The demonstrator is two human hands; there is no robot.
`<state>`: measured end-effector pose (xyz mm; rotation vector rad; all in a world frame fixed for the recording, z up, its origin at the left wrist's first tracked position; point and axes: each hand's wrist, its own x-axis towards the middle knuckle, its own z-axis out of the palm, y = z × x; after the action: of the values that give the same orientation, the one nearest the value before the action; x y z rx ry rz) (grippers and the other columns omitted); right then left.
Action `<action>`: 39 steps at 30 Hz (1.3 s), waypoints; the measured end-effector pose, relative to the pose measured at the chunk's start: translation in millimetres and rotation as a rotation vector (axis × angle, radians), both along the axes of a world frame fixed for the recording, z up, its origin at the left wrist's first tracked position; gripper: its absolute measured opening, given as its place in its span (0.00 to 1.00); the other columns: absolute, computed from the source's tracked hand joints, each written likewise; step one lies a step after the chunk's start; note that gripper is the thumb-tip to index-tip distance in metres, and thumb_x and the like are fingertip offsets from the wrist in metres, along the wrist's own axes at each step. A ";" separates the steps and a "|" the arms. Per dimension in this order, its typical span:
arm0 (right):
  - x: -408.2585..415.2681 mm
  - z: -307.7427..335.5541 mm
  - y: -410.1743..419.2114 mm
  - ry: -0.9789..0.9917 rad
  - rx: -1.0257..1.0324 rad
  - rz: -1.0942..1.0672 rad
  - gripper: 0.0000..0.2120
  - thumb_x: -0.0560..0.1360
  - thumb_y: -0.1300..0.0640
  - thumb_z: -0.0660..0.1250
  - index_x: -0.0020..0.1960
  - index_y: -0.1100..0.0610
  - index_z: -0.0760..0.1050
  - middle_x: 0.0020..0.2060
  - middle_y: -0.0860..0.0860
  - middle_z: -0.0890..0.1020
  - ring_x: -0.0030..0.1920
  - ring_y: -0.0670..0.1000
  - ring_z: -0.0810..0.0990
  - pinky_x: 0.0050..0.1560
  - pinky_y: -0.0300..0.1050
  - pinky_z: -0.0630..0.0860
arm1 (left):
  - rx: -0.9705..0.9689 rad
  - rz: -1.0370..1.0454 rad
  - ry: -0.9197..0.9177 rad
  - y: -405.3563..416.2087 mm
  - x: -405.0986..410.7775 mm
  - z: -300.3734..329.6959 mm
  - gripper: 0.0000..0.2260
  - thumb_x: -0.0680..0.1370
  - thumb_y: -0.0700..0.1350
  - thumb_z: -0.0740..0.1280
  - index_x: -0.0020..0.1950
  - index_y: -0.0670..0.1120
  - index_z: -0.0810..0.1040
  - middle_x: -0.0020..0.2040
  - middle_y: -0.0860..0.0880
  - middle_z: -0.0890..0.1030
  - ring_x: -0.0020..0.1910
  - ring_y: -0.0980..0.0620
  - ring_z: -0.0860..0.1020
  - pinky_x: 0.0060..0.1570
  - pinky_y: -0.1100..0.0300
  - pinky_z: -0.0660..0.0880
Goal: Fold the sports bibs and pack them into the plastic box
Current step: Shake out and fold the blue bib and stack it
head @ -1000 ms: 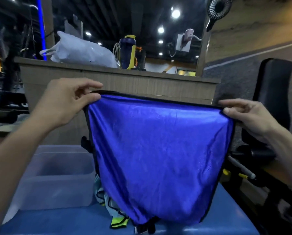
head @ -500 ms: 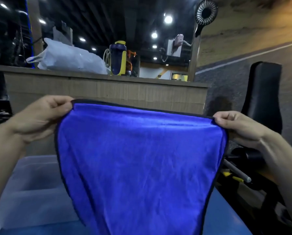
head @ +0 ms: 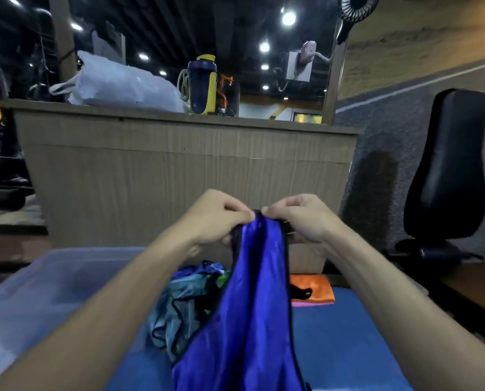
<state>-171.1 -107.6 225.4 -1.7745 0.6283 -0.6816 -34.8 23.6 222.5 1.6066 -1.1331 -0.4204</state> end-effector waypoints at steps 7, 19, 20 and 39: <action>9.6 -14.7 11.9 -0.045 0.048 -0.051 0.05 0.76 0.60 0.73 0.44 0.60 0.81 0.40 0.60 0.81 0.38 0.53 0.80 0.45 0.54 0.83 | -0.074 0.062 0.159 -11.4 -10.1 -12.5 0.05 0.78 0.37 0.71 0.44 0.40 0.86 0.30 0.48 0.80 0.24 0.59 0.76 0.23 0.67 0.72; -0.3 -9.1 23.2 0.131 -0.435 -0.155 0.13 0.68 0.50 0.79 0.42 0.60 0.85 0.38 0.59 0.86 0.42 0.56 0.86 0.47 0.56 0.84 | 0.044 -0.184 0.386 -2.3 -17.5 3.7 0.08 0.81 0.35 0.59 0.50 0.33 0.76 0.43 0.33 0.78 0.42 0.37 0.82 0.47 0.47 0.84; -1.1 -9.3 24.3 0.161 -0.551 -0.192 0.14 0.67 0.48 0.79 0.42 0.59 0.85 0.37 0.58 0.86 0.43 0.56 0.86 0.47 0.55 0.83 | 0.029 -0.215 0.454 -0.2 -18.0 5.9 0.06 0.82 0.36 0.59 0.50 0.35 0.75 0.43 0.35 0.76 0.43 0.37 0.81 0.49 0.45 0.84; -68.3 56.5 -14.3 0.266 -0.565 0.361 0.08 0.79 0.67 0.67 0.51 0.57 0.84 0.47 0.62 0.85 0.46 0.54 0.83 0.52 0.48 0.81 | -0.268 -0.119 -0.552 22.7 10.1 -45.3 0.17 0.73 0.47 0.78 0.59 0.53 0.79 0.57 0.56 0.78 0.61 0.56 0.76 0.60 0.62 0.71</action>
<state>-239.4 -121.8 281.9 -2.4542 0.2809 -0.3922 -24.7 46.3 177.3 1.4565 -1.6274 0.1145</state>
